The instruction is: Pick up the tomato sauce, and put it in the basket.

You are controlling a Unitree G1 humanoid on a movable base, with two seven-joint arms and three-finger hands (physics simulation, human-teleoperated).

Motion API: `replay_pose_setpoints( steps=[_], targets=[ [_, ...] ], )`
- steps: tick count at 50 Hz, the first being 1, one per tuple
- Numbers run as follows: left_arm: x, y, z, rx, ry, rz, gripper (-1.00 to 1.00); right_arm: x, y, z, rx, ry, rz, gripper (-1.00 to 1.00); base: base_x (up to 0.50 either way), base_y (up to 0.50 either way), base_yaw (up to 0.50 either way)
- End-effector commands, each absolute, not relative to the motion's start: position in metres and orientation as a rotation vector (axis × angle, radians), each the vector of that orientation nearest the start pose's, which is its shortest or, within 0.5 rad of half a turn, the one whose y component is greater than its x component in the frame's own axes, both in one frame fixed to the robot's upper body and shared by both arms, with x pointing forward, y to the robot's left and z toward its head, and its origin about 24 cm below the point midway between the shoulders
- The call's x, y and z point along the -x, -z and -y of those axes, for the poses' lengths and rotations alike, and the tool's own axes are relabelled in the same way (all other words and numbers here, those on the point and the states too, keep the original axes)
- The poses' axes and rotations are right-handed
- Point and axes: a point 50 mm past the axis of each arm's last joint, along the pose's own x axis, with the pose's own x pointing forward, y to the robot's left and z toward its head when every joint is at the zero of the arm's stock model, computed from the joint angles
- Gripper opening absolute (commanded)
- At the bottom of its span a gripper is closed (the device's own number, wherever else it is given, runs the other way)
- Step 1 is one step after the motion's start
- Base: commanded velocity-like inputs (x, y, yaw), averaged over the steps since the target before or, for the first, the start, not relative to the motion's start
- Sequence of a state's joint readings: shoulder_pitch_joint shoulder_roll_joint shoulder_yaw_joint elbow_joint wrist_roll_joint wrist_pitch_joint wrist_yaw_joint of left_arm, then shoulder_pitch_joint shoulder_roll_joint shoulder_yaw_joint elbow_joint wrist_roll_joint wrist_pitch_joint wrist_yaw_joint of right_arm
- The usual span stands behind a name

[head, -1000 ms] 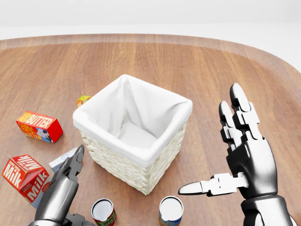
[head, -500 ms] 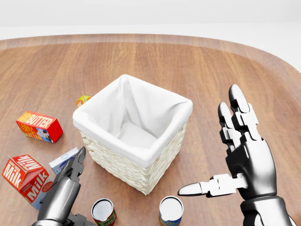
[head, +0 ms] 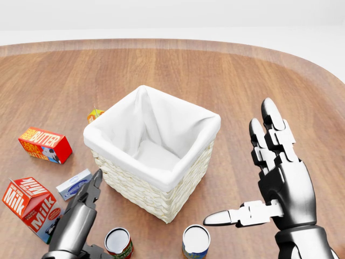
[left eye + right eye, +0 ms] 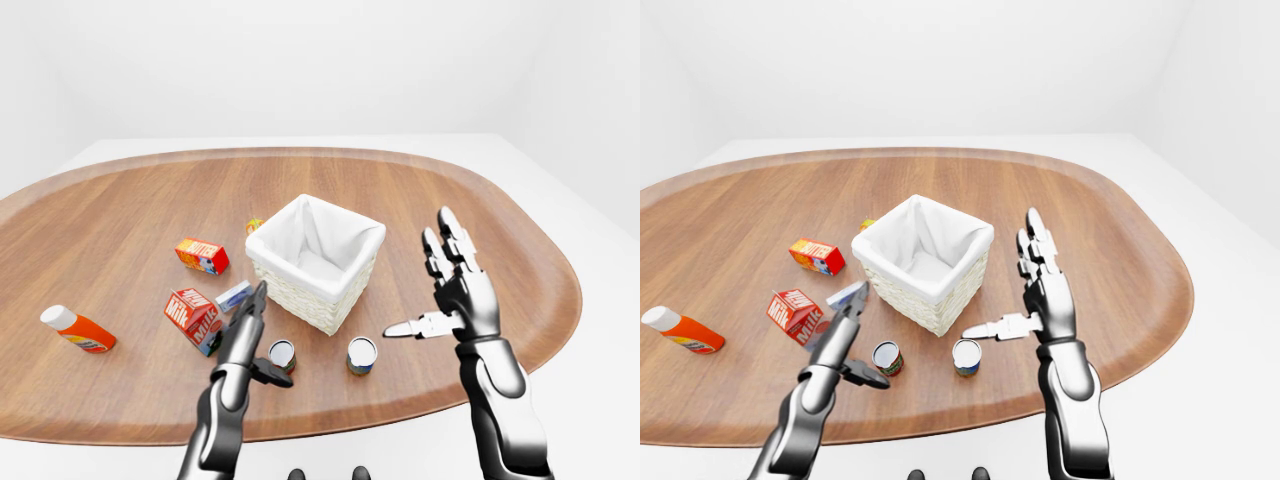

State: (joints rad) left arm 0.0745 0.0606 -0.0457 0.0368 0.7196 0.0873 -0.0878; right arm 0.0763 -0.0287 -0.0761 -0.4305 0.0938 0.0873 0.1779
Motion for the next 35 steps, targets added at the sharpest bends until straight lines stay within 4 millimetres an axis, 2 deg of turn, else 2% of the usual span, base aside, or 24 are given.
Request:
replay_pose_setpoints(
  steps=[1, 35],
  targets=[
    [-0.236, -0.006, -0.155, -0.771, 0.121, -0.210, 1.00, -0.228, -0.117, 0.165, -0.020, -0.110, 0.280, 1.00, 0.00, 0.00, 0.00],
    [-0.238, 0.006, -0.152, -0.755, 0.124, -0.249, 1.00, -0.227, -0.118, 0.164, -0.023, -0.115, 0.287, 1.00, 0.00, 0.00, 0.00]
  ],
)
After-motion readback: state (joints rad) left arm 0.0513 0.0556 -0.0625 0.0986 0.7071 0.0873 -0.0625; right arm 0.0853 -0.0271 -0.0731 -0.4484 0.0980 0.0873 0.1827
